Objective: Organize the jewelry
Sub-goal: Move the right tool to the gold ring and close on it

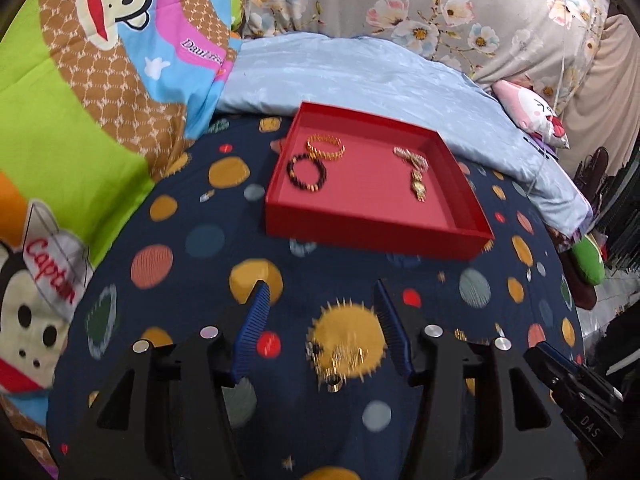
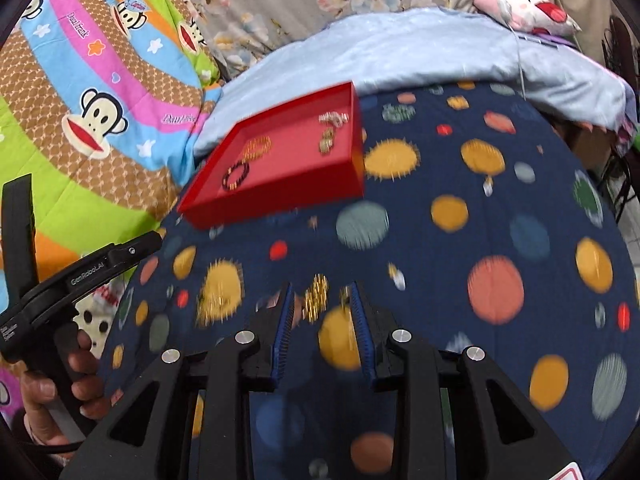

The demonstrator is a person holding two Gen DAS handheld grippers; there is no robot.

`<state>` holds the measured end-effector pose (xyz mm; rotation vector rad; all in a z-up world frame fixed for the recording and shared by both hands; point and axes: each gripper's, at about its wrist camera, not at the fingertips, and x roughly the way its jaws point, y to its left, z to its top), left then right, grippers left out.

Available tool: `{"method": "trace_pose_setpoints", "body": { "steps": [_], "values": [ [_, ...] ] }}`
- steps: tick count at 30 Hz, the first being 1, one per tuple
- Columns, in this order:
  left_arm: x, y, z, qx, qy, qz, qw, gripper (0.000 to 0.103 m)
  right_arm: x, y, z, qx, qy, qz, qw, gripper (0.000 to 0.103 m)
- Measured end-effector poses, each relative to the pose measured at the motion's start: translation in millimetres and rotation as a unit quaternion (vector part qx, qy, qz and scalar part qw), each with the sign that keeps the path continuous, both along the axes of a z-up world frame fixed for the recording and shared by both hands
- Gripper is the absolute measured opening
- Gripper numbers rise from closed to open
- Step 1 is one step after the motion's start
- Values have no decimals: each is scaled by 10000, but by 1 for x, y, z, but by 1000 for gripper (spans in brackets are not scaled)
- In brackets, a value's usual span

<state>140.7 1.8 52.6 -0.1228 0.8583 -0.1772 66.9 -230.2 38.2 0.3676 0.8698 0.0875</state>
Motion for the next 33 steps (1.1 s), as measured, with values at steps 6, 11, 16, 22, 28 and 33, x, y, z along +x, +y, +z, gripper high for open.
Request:
{"method": "trace_pose_setpoints", "body": {
  "steps": [6, 11, 16, 22, 28, 33],
  "values": [
    [-32, -4, -21, 10, 323, -85, 9994, 52, -26, 1, -15, 49, 218, -18, 9997, 29],
    [-52, -7, -31, 65, 433, -155, 9989, 52, -34, 7, -20, -72, 273, 45, 9996, 29],
    [-59, -5, -36, 95, 477, -175, 9987, 52, -24, 8, -22, -177, 267, 62, 9995, 29],
    [-57, 2, -42, 63, 583, -94, 9982, 52, 2, 9, -26, -397, 263, 95, 9988, 29],
    [-52, 8, -47, 52, 653, -27, 9978, 52, 24, 15, -31, -741, 257, 181, 9968, 29],
    [-49, 10, -50, 42, 682, -22, 9977, 52, 37, 17, -37, -866, 295, 240, 9955, 29]
  ]
}}
